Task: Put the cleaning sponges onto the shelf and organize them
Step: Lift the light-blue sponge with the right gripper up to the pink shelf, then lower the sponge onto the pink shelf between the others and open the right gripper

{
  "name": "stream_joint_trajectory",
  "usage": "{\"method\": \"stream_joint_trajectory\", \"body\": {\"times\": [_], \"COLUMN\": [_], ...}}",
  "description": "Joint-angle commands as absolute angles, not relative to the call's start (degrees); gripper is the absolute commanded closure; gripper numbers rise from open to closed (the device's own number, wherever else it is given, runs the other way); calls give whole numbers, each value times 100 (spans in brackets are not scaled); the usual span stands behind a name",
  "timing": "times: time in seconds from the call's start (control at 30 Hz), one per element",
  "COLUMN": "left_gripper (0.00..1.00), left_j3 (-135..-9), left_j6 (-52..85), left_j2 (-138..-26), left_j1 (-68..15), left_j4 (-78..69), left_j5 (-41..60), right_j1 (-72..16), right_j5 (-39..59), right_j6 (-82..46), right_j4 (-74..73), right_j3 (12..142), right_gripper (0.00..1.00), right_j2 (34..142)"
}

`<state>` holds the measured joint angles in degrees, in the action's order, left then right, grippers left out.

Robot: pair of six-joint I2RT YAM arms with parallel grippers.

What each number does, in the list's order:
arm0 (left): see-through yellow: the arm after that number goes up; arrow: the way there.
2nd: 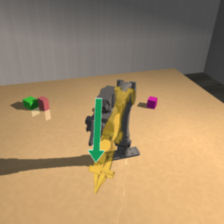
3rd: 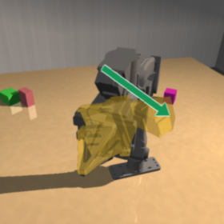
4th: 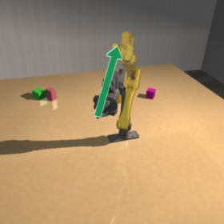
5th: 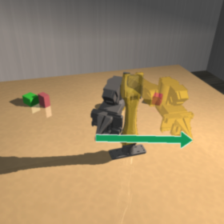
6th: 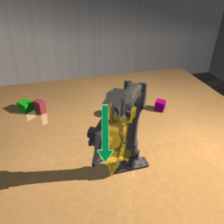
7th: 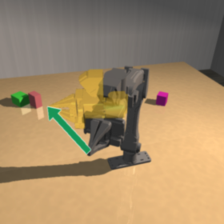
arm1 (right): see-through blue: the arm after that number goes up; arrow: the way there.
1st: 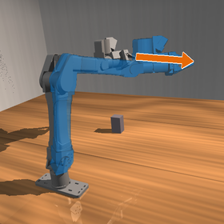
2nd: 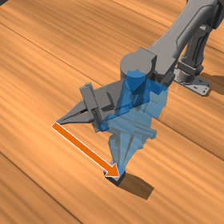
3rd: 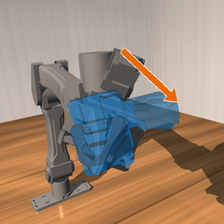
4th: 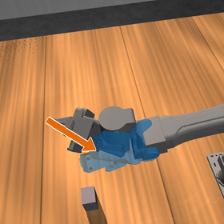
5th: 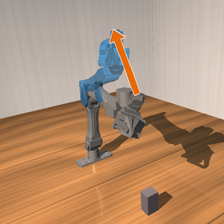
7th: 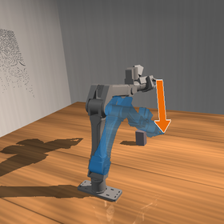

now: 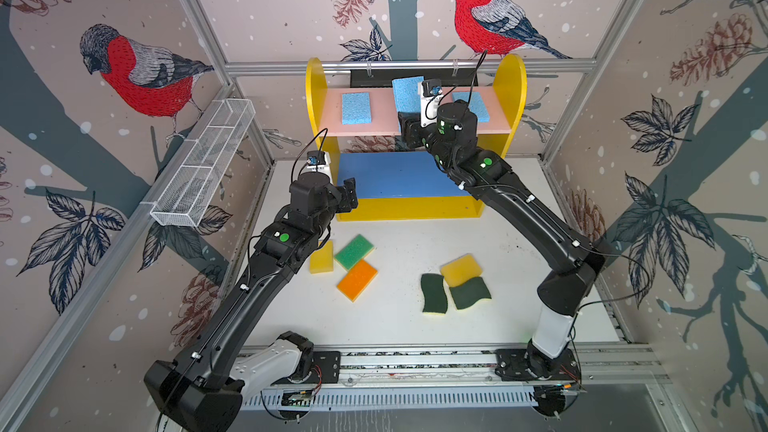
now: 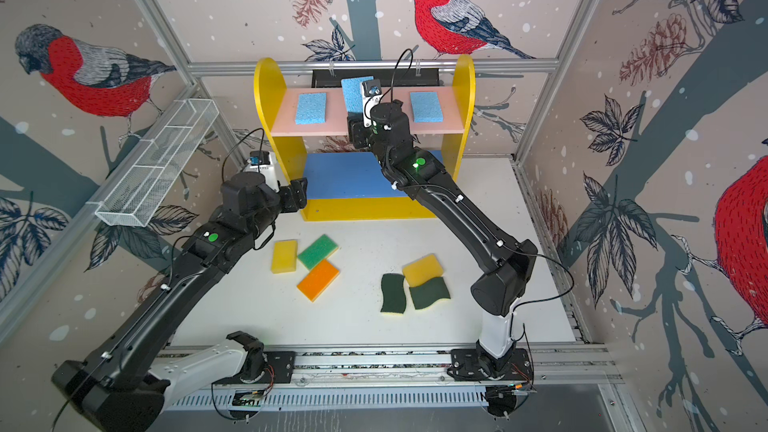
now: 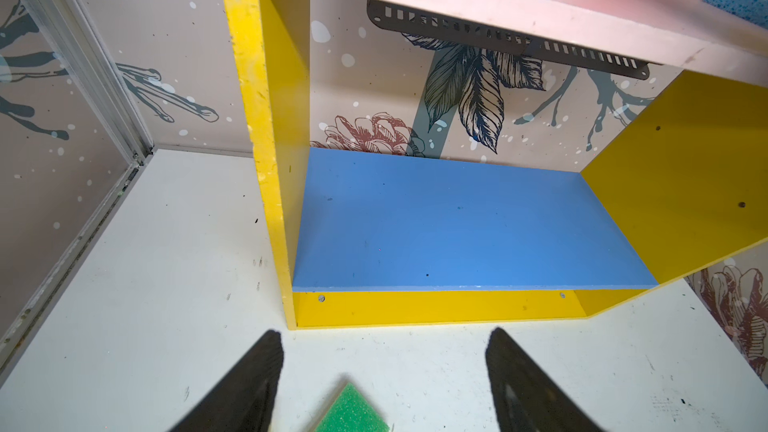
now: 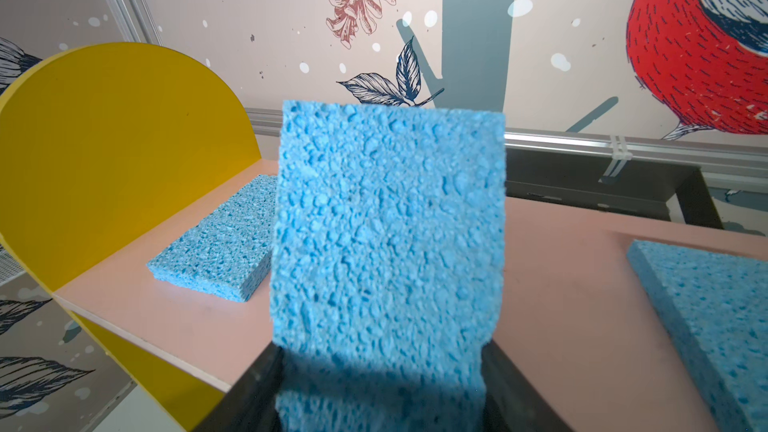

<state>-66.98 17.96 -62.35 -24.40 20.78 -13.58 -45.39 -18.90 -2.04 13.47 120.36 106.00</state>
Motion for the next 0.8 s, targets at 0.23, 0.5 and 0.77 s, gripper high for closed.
{"method": "stream_joint_trajectory", "body": {"times": [0.23,0.5,0.77], "left_gripper": [23,22,22], "left_j3": [-6796,-6797,-6808], "left_j6": [1602,1556,1543], "left_j2": [-6328,-6406,-6526], "left_j1": [-2422,-2399,-2382], "left_j4": [1715,1666,1619], "left_j5": [-1360,-1380,-1341], "right_j1": [-4518,-4499,-4487], "right_j5": [-2543,-2773,-2840], "right_j6": [37,0,0], "right_j4": [1401,1636,1770], "right_j3": [12814,13115,13140], "right_gripper": [33,33,31], "right_j2": [11186,11399,11415]}}
